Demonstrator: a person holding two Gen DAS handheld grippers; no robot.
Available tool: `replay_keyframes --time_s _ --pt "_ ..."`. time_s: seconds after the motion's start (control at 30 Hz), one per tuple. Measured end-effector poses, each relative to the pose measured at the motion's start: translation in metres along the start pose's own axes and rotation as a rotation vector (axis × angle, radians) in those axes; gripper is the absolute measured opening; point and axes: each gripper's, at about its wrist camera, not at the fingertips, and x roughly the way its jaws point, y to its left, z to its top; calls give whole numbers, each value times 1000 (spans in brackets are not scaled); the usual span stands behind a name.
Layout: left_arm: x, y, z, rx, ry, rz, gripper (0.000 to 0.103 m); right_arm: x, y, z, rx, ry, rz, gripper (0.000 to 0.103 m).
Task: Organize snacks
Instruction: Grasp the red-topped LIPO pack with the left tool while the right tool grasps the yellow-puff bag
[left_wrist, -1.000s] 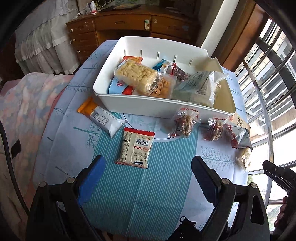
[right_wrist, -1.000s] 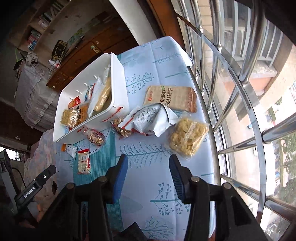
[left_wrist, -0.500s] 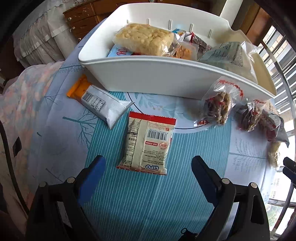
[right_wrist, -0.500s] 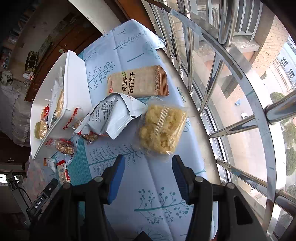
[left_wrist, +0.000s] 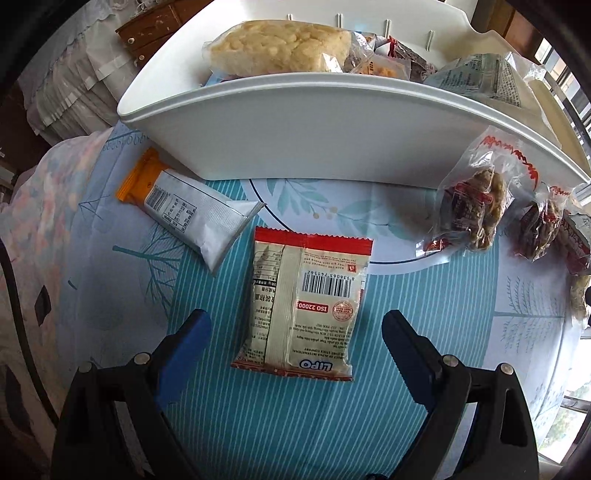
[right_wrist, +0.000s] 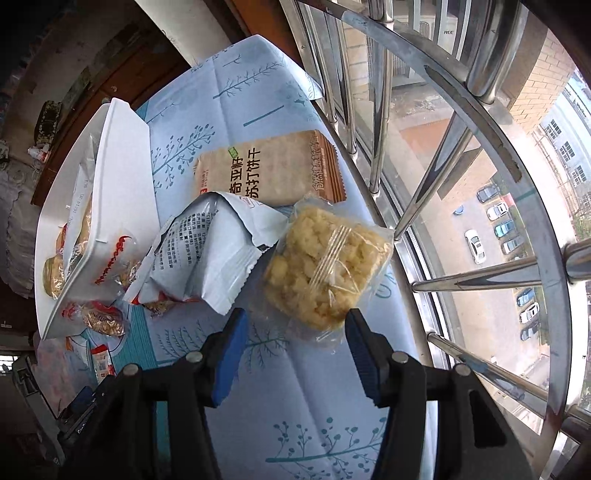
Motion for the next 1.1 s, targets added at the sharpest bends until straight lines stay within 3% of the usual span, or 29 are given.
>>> replay_keyframes --time_s 0.37,0.5,0.8,0.93,1.1 --pt "10 11 9 -31 8 -13 82 13 -1 14 12 -21 -64 70" --pt "13 20 13 -53 5 -56 69 19 1 18 12 -22 -79 72" --pt "11 17 6 -54 -10 -58 55 27 4 23 -3 -38 -109 72" --pt "7 16 2 -49 -22 -49 47 26 3 22 -10 -45 -111 68" --pt "4 17 0 -45 -12 -48 47 21 0 18 -11 -50 -109 64"
